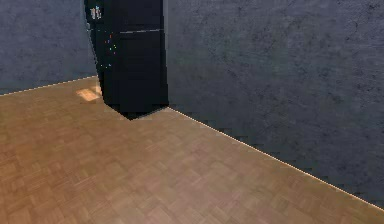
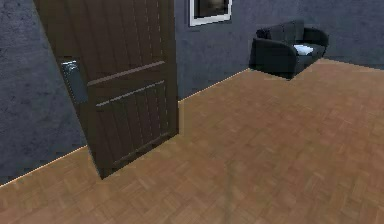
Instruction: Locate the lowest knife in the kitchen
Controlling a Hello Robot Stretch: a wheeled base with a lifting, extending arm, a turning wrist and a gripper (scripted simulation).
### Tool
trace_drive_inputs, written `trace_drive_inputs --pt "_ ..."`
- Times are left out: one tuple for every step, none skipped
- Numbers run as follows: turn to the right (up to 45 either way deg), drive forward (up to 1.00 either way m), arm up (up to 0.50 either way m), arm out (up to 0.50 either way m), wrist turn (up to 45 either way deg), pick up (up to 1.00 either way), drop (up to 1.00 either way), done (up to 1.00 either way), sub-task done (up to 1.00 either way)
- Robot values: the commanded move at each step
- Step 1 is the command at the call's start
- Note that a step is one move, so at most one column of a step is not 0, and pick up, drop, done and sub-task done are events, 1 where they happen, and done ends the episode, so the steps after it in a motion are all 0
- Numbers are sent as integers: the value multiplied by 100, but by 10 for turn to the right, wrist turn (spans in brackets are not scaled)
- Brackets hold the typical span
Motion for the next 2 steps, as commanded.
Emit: trace_drive_inputs --pt "0 5 0 0 0 0 0 0 0" --pt "-450 0 0 0 0 0 0 0 0"
